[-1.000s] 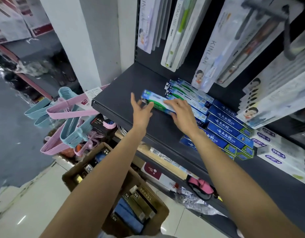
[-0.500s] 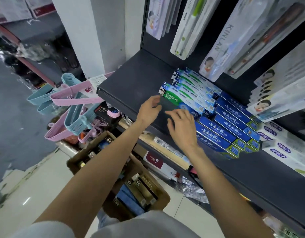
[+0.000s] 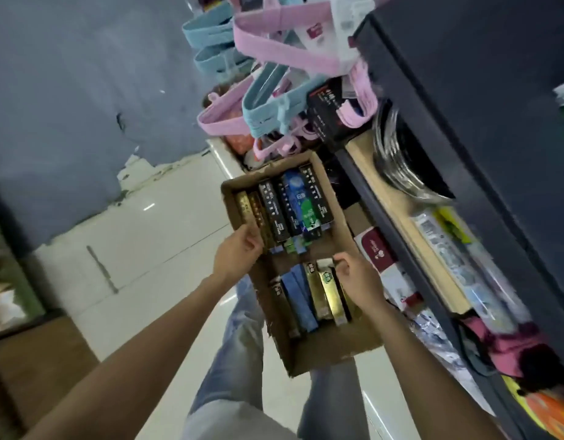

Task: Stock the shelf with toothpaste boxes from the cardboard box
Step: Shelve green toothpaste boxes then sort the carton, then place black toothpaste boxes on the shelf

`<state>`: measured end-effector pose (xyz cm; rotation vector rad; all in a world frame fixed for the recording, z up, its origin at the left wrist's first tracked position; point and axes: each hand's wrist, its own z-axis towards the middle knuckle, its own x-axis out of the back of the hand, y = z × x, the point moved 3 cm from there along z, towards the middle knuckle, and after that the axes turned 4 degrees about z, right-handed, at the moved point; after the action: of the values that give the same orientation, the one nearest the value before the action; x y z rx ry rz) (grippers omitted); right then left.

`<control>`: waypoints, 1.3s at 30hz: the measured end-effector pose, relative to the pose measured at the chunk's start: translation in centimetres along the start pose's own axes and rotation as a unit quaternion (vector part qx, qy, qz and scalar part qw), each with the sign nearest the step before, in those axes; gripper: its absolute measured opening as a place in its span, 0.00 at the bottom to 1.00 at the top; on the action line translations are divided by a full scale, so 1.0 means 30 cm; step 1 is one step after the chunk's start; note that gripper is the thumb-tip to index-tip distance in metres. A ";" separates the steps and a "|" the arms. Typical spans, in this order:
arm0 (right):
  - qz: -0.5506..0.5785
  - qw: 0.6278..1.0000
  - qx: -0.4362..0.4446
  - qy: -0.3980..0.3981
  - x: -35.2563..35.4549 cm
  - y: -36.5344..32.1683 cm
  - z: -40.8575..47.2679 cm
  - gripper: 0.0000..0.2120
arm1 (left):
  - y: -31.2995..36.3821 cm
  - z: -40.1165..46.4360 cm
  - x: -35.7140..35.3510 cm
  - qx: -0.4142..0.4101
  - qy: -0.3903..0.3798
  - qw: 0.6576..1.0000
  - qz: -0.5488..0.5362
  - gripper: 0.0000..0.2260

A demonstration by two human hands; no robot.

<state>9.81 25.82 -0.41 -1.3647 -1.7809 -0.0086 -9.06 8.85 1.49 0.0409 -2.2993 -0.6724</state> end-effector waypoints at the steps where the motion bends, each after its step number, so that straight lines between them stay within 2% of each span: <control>1: -0.004 1.000 0.004 -0.015 -0.054 0.022 0.039 0.12 | -0.057 0.016 -0.039 0.020 -0.009 1.000 0.001 0.10; 3: -0.015 0.999 0.009 -0.038 -0.157 0.071 0.115 0.13 | -0.159 0.044 -0.124 0.067 0.005 0.998 -0.007 0.15; 6: -0.037 0.996 0.003 -0.078 -0.307 0.157 0.217 0.17 | -0.293 0.070 -0.252 0.160 0.067 0.984 -0.034 0.24; 9: -0.082 0.989 0.026 -0.119 -0.437 0.228 0.278 0.21 | -0.392 0.079 -0.375 0.207 0.083 0.973 -0.056 0.27; 15: -0.157 0.965 0.155 -0.144 -0.685 0.259 0.374 0.25 | -0.484 0.116 -0.475 0.136 0.121 0.979 -0.090 0.18; 17: -0.178 0.954 0.183 -0.158 -0.745 0.237 0.414 0.23 | -0.492 0.125 -0.474 0.118 0.135 0.980 -0.089 0.17; 18: -0.161 0.958 0.198 -0.130 -0.757 0.216 0.431 0.20 | -0.496 0.126 -0.473 0.110 0.138 0.981 -0.085 0.16; 20: -0.042 0.977 0.207 0.029 -0.714 0.155 0.452 0.13 | -0.502 0.128 -0.463 0.096 0.150 0.981 -0.081 0.15; 22: 0.069 0.955 0.183 0.223 -0.624 0.097 0.455 0.10 | -0.495 0.126 -0.441 0.085 0.187 0.975 -0.086 0.16; 23: 0.082 0.941 0.172 0.278 -0.585 0.067 0.462 0.12 | -0.486 0.127 -0.426 0.075 0.211 0.972 -0.077 0.16; 24: 0.071 0.938 0.166 0.295 -0.559 0.035 0.479 0.16 | -0.469 0.129 -0.411 0.057 0.235 0.969 -0.059 0.17; 25: 0.051 0.947 0.165 0.269 -0.548 0.006 0.507 0.21 | -0.445 0.132 -0.395 0.029 0.255 0.966 -0.037 0.17; 27: 0.039 0.977 0.154 0.142 -0.569 -0.038 0.566 0.30 | -0.378 0.146 -0.362 -0.053 0.278 0.959 -0.004 0.16; 29: 0.038 0.984 0.160 0.060 -0.605 -0.056 0.588 0.31 | -0.307 0.170 -0.347 -0.120 0.265 0.957 -0.008 0.15; 31: 0.014 0.983 0.172 0.065 -0.609 -0.049 0.585 0.27 | -0.250 0.215 -0.363 -0.117 0.222 0.967 -0.038 0.17; 34: 0.039 0.980 0.141 0.132 -0.546 -0.013 0.599 0.24 | -0.211 0.311 -0.438 -0.002 0.118 0.987 -0.112 0.27; 35: 0.014 0.978 0.142 0.149 -0.528 -0.006 0.609 0.24 | -0.204 0.348 -0.463 0.034 0.091 0.987 -0.132 0.30; 38: -0.153 0.955 0.178 0.182 -0.512 -0.008 0.646 0.26 | -0.205 0.461 -0.509 0.119 0.069 0.978 -0.154 0.35; 39: -0.187 0.950 0.159 0.193 -0.504 -0.006 0.667 0.29 | -0.213 0.496 -0.518 0.138 0.071 0.977 -0.149 0.36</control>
<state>-2.33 23.57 -22.24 -0.7247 -1.5956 -0.1742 -8.50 13.52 -20.45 0.5556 -2.2507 -0.4738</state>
